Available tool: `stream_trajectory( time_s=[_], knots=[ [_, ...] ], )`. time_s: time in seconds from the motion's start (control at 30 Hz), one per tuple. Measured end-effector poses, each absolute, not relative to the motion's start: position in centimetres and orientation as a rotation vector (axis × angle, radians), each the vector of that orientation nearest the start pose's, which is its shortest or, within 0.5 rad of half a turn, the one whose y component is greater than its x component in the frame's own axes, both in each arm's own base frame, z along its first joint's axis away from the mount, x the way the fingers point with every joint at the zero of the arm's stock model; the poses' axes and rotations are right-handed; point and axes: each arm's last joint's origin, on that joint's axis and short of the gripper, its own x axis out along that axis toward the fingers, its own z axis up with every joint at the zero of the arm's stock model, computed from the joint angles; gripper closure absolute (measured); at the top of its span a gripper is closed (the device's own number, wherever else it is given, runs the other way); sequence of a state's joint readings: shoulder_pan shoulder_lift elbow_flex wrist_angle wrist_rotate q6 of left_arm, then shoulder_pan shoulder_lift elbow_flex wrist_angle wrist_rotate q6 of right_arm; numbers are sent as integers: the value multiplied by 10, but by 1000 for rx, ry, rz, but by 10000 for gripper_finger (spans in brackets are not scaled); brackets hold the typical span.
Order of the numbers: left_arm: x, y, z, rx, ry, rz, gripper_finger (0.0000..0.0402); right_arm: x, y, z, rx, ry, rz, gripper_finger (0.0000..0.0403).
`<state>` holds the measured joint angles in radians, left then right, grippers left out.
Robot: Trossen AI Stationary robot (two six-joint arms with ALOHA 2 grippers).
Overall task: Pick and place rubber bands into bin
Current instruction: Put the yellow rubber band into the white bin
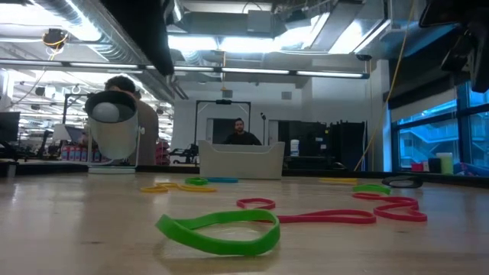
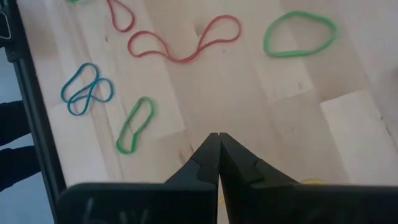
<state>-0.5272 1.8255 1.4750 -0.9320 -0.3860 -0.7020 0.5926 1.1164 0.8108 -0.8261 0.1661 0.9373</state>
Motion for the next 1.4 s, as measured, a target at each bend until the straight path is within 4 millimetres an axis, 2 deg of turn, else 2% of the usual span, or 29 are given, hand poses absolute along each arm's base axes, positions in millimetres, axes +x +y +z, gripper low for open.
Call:
stream_trajectory(
  time_s=[0.1,0.27,0.6,0.8,1.07,1.23,1.4],
  knots=[
    [319,-166,239,-21,1143,307,398,166,106,237,416,1115,-137,393],
    [325,-134,225,-122,1233,387,385,166,106,237,412,1100,-145,393],
    [336,-76,194,-233,1341,375,308,167,106,238,415,1085,-147,393],
    [338,-62,177,-272,1336,338,276,168,107,238,419,1079,-143,393],
    [328,-53,155,-271,1363,379,274,169,107,239,424,1070,-139,393],
    [325,-55,140,-263,1355,376,285,169,108,239,429,1063,-135,393],
    [325,-59,137,-237,1336,382,322,171,108,240,436,1052,-128,393]
  ],
)
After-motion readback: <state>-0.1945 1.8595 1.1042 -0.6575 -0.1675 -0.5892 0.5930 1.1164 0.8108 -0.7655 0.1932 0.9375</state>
